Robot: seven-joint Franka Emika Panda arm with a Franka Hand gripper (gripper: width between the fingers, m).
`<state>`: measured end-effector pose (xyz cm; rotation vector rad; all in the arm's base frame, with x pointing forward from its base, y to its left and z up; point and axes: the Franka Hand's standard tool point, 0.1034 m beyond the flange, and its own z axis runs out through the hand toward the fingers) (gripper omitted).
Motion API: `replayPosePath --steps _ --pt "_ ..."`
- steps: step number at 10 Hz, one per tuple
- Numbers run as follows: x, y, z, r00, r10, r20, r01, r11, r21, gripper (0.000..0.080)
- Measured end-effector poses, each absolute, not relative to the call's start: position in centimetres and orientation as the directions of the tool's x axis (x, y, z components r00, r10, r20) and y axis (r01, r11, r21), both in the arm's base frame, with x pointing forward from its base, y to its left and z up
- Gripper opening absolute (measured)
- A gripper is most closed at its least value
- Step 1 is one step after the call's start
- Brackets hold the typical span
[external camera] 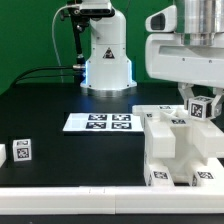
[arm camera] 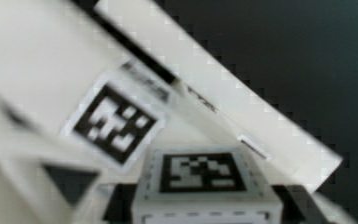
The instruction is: Assemble chair
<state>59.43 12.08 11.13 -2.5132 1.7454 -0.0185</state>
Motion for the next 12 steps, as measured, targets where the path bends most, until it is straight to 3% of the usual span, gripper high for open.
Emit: replayPosePath --steps 1,3,5,6,7,8,9,12 --pt "59.58 12.13 11.14 0.195 -0.979 -0.055 -0.978 -0.19 -0.088 0.0263" --pt "59.46 11.86 11.07 0.018 -0.995 -0.1 -0.996 -0.009 -0.094 0.0263" --pt "59.46 11.85 11.07 0.04 -0.994 -0.098 -0.995 -0.031 -0.095 0.027" --pt "59.28 11.81 10.97 0.177 -0.981 -0.084 -0.981 -0.169 -0.094 0.027" --pt "59.11 11.87 11.0 0.356 -0.931 -0.08 -0.933 -0.349 -0.084 0.0488" --pt "59.32 11.72 11.11 0.47 -0.88 -0.076 -0.881 -0.462 -0.099 0.0488" --pt "59.06 11.56 11.02 0.603 -0.794 -0.078 -0.797 -0.596 -0.092 0.0619" --pt "59.15 11.37 11.01 0.76 -0.649 -0.048 -0.65 -0.753 -0.104 0.0648"
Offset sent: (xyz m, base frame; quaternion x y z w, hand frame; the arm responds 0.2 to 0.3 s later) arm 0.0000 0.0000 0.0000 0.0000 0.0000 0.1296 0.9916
